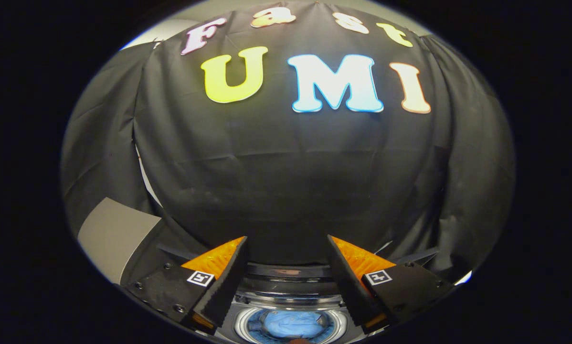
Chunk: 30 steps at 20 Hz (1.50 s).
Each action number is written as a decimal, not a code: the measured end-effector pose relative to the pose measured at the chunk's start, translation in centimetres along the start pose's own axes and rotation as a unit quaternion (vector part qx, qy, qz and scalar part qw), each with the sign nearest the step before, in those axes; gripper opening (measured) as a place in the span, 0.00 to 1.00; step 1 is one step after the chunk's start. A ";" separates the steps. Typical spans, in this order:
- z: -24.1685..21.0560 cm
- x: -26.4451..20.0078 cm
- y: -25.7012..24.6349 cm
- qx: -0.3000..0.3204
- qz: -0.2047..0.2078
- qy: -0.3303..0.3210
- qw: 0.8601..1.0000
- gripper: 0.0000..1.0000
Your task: Put the clothes into the washing machine and then close the washing machine lid.
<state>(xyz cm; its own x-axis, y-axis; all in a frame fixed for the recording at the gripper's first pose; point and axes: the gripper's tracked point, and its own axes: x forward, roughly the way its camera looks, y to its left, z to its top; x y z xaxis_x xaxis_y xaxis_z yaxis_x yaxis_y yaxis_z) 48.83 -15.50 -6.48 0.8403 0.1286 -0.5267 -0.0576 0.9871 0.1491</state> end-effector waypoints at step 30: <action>-2.3 -4.0 1.3 -0.022 0.006 -0.049 0.999 0.99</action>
<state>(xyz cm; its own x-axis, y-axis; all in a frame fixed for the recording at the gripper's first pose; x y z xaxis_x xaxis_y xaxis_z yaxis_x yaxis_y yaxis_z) 44.17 -14.45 -6.13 0.8877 0.1320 -0.4410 -0.0896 0.9892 0.1159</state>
